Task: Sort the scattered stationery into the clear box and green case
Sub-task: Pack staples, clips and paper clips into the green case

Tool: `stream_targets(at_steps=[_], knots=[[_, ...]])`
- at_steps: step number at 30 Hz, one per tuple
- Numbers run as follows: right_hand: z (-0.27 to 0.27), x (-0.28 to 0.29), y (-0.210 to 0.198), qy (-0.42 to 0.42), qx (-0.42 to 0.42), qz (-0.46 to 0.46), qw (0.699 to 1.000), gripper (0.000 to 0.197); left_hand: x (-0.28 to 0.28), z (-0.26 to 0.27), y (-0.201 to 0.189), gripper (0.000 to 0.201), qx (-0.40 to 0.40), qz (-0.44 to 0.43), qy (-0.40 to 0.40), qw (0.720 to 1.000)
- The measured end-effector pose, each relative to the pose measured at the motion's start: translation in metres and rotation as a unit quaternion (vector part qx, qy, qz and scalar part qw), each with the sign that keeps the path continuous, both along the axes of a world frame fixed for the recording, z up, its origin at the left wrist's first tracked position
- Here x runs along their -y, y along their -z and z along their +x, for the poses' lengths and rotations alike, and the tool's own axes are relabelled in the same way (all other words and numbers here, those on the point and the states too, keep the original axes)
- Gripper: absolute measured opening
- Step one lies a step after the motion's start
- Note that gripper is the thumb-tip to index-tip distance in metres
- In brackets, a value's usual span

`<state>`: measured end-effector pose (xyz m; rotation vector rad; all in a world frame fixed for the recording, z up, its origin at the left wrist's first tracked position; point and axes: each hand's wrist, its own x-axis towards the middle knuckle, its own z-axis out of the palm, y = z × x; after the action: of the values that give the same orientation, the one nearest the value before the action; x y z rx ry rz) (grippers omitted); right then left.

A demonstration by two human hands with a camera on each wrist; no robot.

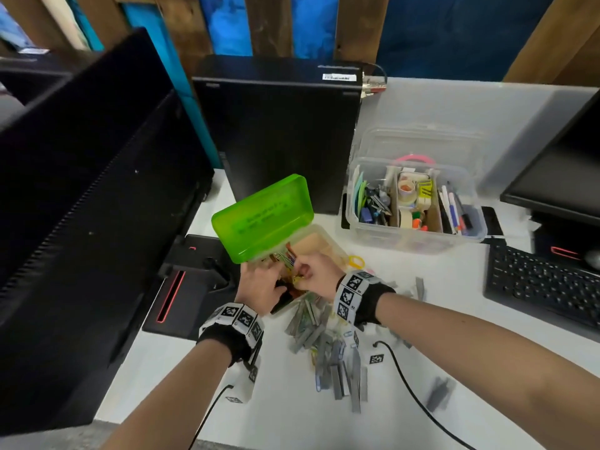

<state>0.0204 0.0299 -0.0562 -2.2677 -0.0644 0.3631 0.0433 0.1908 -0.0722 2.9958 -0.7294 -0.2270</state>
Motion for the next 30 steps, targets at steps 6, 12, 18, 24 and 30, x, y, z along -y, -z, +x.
stream_targets(at_steps=[6,12,18,24,30], knots=[[0.005,-0.012,0.004,-0.057,-0.007,-0.060,0.997,0.022,-0.006,0.005,-0.001,0.031,-0.014,0.031,-0.016,0.999],[0.006,-0.025,0.012,-0.069,-0.001,-0.092,0.993,0.017,-0.011,0.007,-0.001,0.040,-0.026,0.016,-0.038,0.999],[0.018,-0.032,0.009,-0.055,0.018,-0.106,0.993,0.017,-0.013,0.003,-0.004,0.046,0.001,0.020,-0.061,0.998],[0.025,-0.033,0.008,-0.064,0.005,-0.115,0.991,0.024,-0.017,0.003,0.000,0.059,0.011,0.009,-0.080,0.997],[0.023,-0.028,0.006,-0.072,0.002,-0.101,0.992,0.040,-0.014,0.005,0.003,0.058,0.003,0.010,-0.071,0.997]])
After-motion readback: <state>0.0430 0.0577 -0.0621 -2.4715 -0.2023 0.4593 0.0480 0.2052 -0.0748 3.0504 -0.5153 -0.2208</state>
